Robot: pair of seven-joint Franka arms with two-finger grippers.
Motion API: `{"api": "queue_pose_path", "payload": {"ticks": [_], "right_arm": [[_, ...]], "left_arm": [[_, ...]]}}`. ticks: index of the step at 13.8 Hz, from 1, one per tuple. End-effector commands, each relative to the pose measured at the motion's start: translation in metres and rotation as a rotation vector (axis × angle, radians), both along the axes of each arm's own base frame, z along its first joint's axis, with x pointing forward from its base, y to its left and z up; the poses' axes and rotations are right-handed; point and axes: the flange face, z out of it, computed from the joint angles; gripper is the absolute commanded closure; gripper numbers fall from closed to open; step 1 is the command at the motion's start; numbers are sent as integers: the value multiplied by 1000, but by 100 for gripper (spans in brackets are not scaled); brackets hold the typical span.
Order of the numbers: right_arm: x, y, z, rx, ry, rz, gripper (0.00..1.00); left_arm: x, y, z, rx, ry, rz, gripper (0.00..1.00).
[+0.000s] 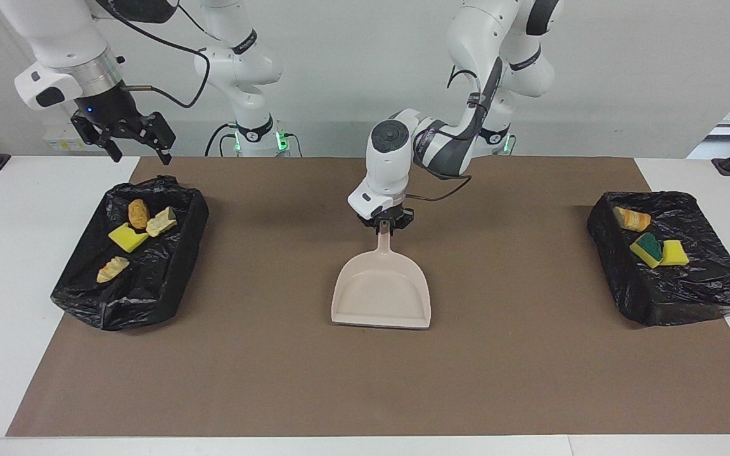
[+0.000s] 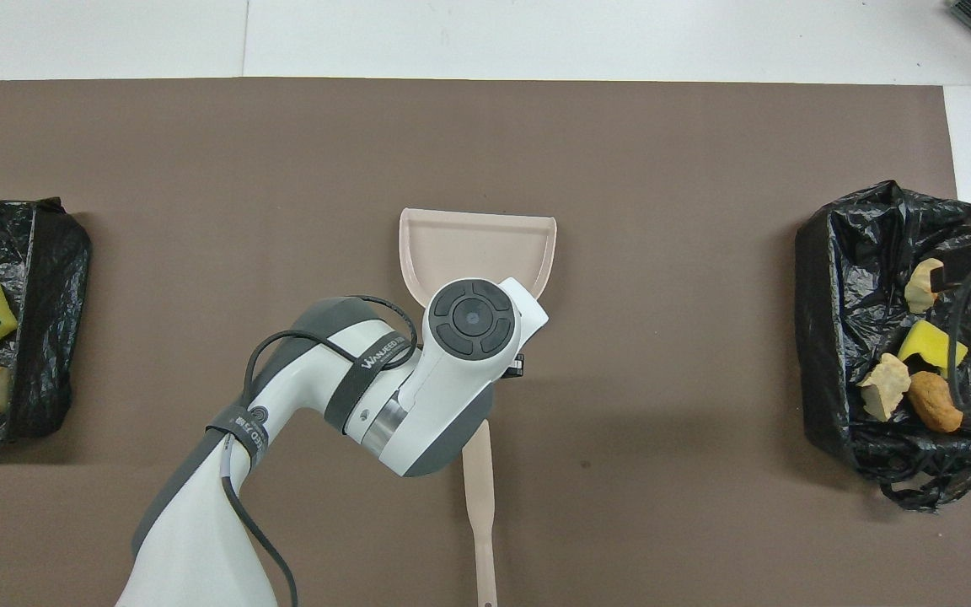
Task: Sweep and dump trash in bin
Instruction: 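Lower the dustpan onto the table and open the left gripper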
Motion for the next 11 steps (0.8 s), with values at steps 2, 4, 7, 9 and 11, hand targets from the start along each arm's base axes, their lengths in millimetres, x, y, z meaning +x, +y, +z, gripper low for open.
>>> {"api": "queue_pose_path", "payload": {"ticks": [2,4,7,9,11], "right_arm": [[2,15,8,-2,-35,-1,0],[1,8,7,-32,-24,55,0],[0,10,8,-20,-26,63,0],[-1,15,7,-17,-24,31,0],[-1,16,6,-14,-25,32,0]], "left_arm": [[3,17,34,-16,-19,33,0],[14,50,52,6,4,84,0],[41,114,64,36,38,189,0],[43,159,73,32,33,174,0],[39,214,87,27,20,114,0]]}}
